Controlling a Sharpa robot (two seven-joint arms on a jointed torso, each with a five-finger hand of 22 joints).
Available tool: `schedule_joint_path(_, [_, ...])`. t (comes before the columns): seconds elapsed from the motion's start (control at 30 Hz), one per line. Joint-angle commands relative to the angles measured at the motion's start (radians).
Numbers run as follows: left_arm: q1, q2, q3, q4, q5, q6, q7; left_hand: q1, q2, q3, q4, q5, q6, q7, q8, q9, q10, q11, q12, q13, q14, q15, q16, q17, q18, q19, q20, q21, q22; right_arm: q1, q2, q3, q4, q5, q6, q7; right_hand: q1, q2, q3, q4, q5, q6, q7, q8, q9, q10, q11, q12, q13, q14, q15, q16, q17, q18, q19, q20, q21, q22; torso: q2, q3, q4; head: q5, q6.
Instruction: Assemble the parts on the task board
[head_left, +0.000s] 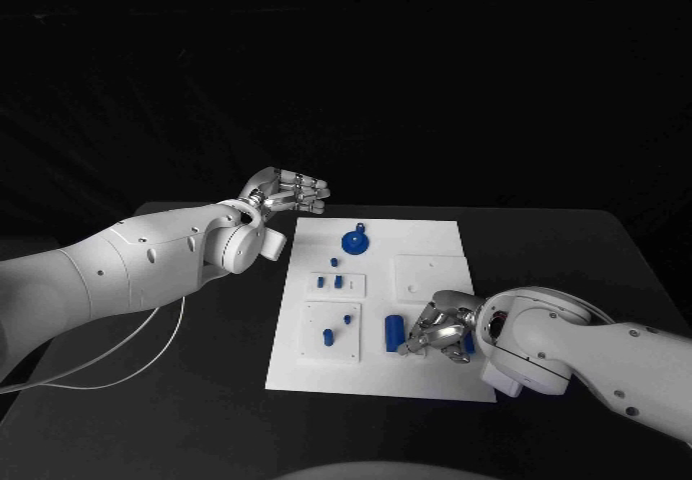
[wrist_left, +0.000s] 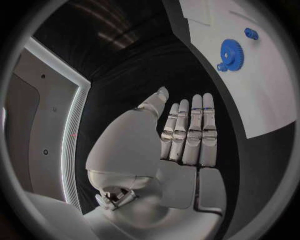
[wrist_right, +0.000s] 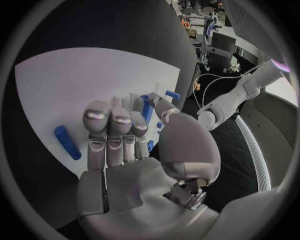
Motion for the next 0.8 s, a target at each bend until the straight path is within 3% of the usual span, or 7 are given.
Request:
schedule_joint_path(0.03, [-0.001,0.001,0.001,0.002,0.002,0.013,0.006,-0.004,0.003,-0.001,0.005,0.0,-0.007,-0.003,-0.003,0.0,-0.003,0.004,-0.001,0.0,-0.007,0.002,-0.003,0.001,-0.006,0.008,0.002,0.0,-0.002,-0.001,-0.001,0.001,-0.005,-0.005,-0.027,-0.013,-0.016,0.001,0.008,0.001,-0.004,0.003,-0.003,-0.004,0.004,0.004,-0.005,0.005,0.001,0.003,-0.007,-0.002,-0.001,-0.013,0.058,-0.008,-0.001,-0.001,0.0,0.0005,-0.0009,0.002,0.004])
schedule_joint_path(0.47, [-0.001,0.001,0.0,0.002,0.002,0.016,0.005,-0.004,0.003,-0.001,0.005,0.001,-0.007,-0.003,-0.003,0.0,-0.004,0.005,-0.001,0.0,-0.008,0.002,-0.003,0.001,-0.006,0.008,0.002,0.0,-0.002,-0.003,-0.004,0.001,-0.011,0.008,0.011,-0.016,-0.023,-0.01,0.002,-0.008,-0.003,0.003,-0.002,-0.005,0.008,0.002,-0.004,0.001,0.0,0.002,-0.006,-0.004,-0.004,-0.014,0.057,-0.007,0.0,-0.003,0.0,0.0008,-0.0011,0.0,0.006])
schedule_joint_path(0.57, [-0.001,0.001,0.0,0.002,0.002,0.017,0.005,-0.004,0.003,-0.002,0.006,0.001,-0.007,-0.003,-0.003,0.0,-0.004,0.005,-0.001,0.0,-0.008,0.002,-0.003,0.001,-0.006,0.008,0.003,0.0,-0.003,-0.004,-0.007,0.001,-0.011,0.01,-0.004,-0.014,-0.015,-0.014,-0.012,-0.009,-0.006,-0.001,-0.001,-0.005,0.003,-0.001,-0.003,-0.004,-0.002,0.001,-0.006,-0.004,-0.005,-0.013,0.057,-0.007,-0.003,-0.004,0.001,0.0008,-0.0008,-0.002,0.006])
schedule_joint_path(0.67, [-0.001,0.0,0.0,0.002,0.001,0.019,0.005,-0.007,0.001,-0.004,0.008,0.001,-0.007,-0.003,-0.003,0.0,-0.004,0.005,-0.001,0.0,-0.008,0.002,-0.003,0.001,-0.007,0.007,0.003,-0.001,-0.006,-0.005,-0.015,0.001,-0.012,0.013,-0.032,-0.006,-0.005,-0.031,-0.019,0.011,-0.068,-0.013,0.005,-0.005,-0.002,-0.005,0.002,-0.002,0.0,0.002,-0.003,-0.004,-0.004,-0.009,0.057,-0.005,-0.004,-0.006,0.001,0.0011,0.0002,-0.003,0.009])
schedule_joint_path(0.8, [-0.001,-0.002,0.0,0.002,0.0,0.019,0.006,-0.008,0.001,-0.005,0.009,0.0,-0.007,-0.003,-0.003,0.0,-0.004,0.005,-0.001,0.0,-0.008,0.002,-0.003,0.001,-0.007,0.007,0.003,-0.001,-0.006,-0.006,-0.032,0.001,-0.011,0.032,-0.037,0.012,0.018,-0.051,-0.06,0.047,-0.078,-0.015,0.009,-0.005,-0.008,-0.008,0.005,0.0,0.001,0.002,-0.001,-0.002,-0.003,-0.005,0.057,-0.002,-0.005,-0.007,0.001,0.0012,0.0003,-0.006,0.008])
